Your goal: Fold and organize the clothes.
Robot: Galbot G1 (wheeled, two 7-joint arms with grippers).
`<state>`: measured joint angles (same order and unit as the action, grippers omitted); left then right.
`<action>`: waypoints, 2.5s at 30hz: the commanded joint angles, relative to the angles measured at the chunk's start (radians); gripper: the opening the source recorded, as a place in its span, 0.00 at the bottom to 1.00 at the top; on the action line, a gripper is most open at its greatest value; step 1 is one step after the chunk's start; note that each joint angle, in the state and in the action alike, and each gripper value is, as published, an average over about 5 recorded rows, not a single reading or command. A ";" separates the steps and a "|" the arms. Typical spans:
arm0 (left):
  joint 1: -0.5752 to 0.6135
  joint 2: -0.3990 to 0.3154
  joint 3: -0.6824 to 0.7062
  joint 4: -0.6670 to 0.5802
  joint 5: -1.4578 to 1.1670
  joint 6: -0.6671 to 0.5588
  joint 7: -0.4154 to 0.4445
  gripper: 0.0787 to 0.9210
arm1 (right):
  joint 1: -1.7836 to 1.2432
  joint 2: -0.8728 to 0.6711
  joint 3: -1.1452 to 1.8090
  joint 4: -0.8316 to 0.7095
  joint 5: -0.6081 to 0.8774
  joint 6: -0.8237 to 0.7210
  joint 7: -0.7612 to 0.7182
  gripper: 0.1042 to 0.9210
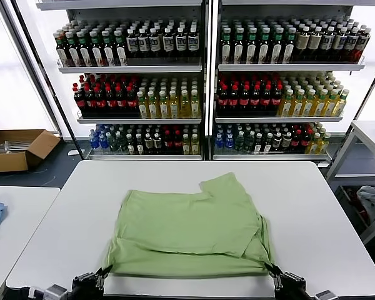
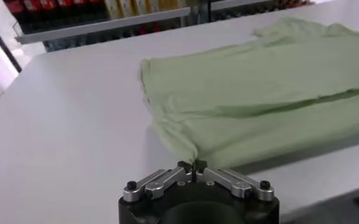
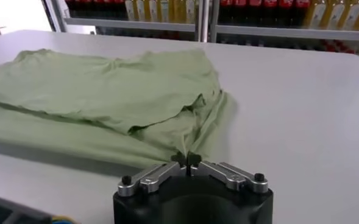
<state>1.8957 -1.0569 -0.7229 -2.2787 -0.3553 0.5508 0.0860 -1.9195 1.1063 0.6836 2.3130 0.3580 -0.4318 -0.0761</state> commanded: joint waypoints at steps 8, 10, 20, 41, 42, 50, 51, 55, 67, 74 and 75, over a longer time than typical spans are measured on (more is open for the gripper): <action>-0.014 0.052 -0.138 -0.075 -0.001 0.027 -0.008 0.38 | 0.225 -0.106 0.080 0.001 0.181 -0.005 -0.002 0.40; -0.077 0.087 -0.145 -0.037 -0.023 0.027 0.002 0.44 | 0.344 -0.137 0.063 -0.070 0.226 -0.011 -0.023 0.47; -0.436 0.248 0.046 0.238 -0.216 0.024 0.174 0.79 | 0.934 -0.140 -0.174 -0.536 0.225 -0.099 -0.240 0.82; -1.198 0.172 0.552 0.884 -0.282 0.000 0.190 0.88 | 1.316 0.000 -0.466 -1.048 0.133 -0.113 -0.275 0.88; -1.216 0.166 0.564 0.903 -0.277 -0.001 0.189 0.88 | 1.327 0.007 -0.472 -1.064 0.129 -0.113 -0.274 0.88; -1.289 0.136 0.614 1.001 -0.263 -0.007 0.190 0.88 | 1.383 0.051 -0.509 -1.174 0.096 -0.100 -0.273 0.88; -1.290 0.131 0.616 1.006 -0.261 -0.007 0.190 0.88 | 1.383 0.055 -0.511 -1.180 0.091 -0.097 -0.275 0.88; -1.279 0.119 0.618 1.012 -0.251 -0.007 0.189 0.88 | 1.372 0.066 -0.512 -1.180 0.082 -0.093 -0.277 0.88; -1.159 0.127 0.592 0.927 -0.233 -0.004 0.189 0.88 | 1.342 0.069 -0.522 -1.151 0.069 -0.093 -0.275 0.88; -1.113 0.122 0.585 0.891 -0.222 0.000 0.187 0.79 | 1.322 0.072 -0.528 -1.138 0.067 -0.090 -0.272 0.76; -1.110 0.122 0.584 0.891 -0.222 0.000 0.188 0.76 | 1.319 0.072 -0.528 -1.136 0.068 -0.089 -0.272 0.73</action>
<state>0.7427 -0.9325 -0.1510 -1.3681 -0.5838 0.5470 0.2717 -0.5998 1.1726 0.1653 1.1901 0.4313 -0.5182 -0.3452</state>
